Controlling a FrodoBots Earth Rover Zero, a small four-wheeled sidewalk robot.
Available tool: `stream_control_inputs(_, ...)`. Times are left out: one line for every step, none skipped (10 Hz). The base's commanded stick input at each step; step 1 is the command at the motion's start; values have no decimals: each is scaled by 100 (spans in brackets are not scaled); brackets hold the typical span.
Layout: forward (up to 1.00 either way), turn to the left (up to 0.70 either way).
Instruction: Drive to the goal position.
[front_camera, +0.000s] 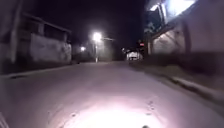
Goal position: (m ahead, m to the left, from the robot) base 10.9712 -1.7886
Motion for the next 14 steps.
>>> stream_control_inputs(70,1)
stream_control_inputs(70,1)
stream_control_inputs(70,1)
stream_control_inputs(70,1)
stream_control_inputs(70,1)
stream_control_inputs(70,1)
stream_control_inputs(70,1)
stream_control_inputs(70,1)
stream_control_inputs(70,1)
stream_control_inputs(70,1)
stream_control_inputs(70,1)
stream_control_inputs(70,1)
stream_control_inputs(70,1)
stream_control_inputs(70,1)
